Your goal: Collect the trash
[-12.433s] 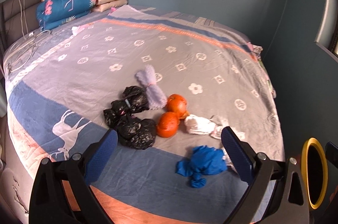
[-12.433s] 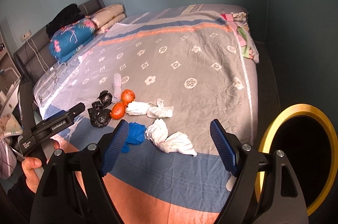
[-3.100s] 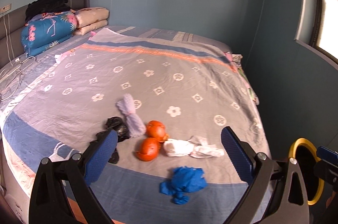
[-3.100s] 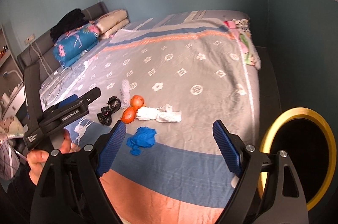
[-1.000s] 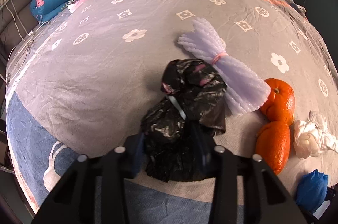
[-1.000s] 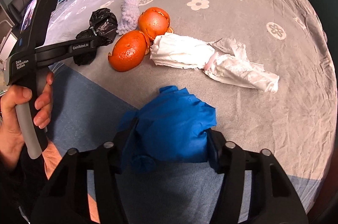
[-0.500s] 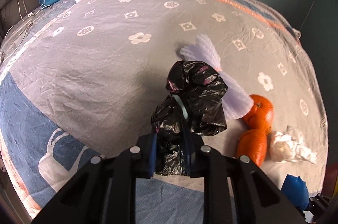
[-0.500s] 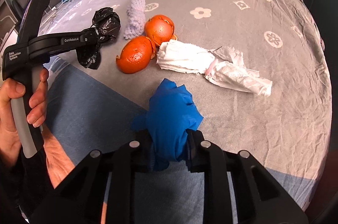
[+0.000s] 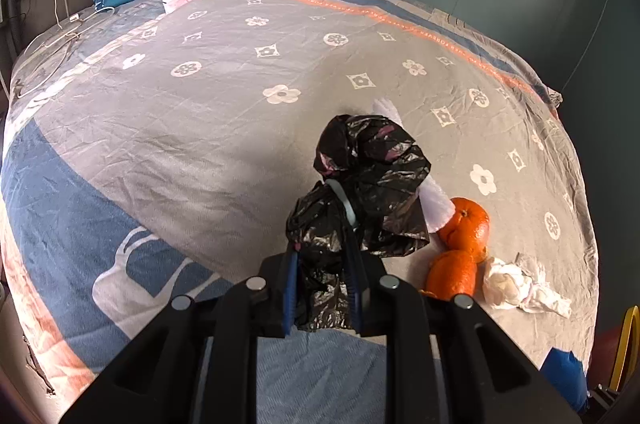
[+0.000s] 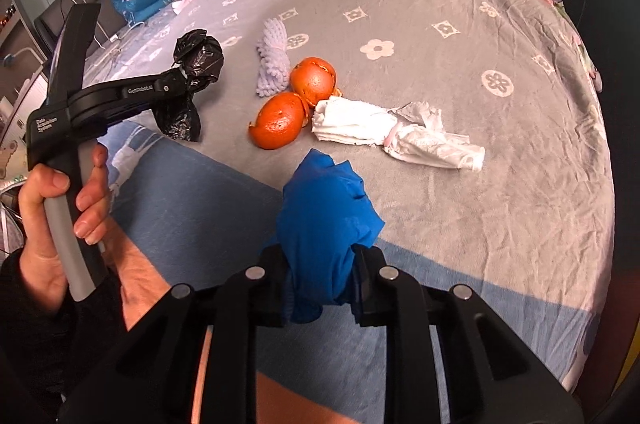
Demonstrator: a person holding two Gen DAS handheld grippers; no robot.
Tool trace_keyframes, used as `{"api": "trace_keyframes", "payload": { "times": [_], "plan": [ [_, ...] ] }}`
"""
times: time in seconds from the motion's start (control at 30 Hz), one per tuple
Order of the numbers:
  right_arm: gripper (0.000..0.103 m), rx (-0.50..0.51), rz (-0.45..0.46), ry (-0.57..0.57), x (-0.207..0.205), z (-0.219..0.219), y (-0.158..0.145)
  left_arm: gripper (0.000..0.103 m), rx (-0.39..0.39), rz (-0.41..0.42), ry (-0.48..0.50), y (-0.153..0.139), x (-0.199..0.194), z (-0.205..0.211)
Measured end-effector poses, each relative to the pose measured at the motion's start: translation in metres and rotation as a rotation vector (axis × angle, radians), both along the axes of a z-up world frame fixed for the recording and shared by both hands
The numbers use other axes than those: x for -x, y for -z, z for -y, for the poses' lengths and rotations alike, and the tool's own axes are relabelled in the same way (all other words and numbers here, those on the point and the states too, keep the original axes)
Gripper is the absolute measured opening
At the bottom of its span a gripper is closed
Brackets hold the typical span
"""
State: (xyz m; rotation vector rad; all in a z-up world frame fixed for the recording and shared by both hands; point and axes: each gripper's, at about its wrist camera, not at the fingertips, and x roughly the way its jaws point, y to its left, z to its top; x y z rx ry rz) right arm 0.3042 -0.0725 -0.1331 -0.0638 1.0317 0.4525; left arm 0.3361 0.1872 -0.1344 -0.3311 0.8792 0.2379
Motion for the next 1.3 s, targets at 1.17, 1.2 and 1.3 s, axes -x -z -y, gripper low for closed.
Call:
{"api": "trace_keyframes", "payload": {
  "times": [1.17, 1.2, 1.3],
  "plan": [
    [0.020, -0.058, 0.095, 0.040, 0.120, 0.094, -0.082, 0.019, 0.001, 0.174, 0.182, -0.072, 0.116, 0.093],
    [0.020, -0.060, 0.097, 0.044, 0.121, 0.097, -0.083, 0.019, -0.007, 0.177, 0.195, -0.076, 0.119, 0.099],
    [0.020, -0.070, 0.106, 0.059, 0.126, 0.106, -0.087, 0.019, -0.004, 0.188, 0.228, -0.085, 0.125, 0.113]
  ]
}}
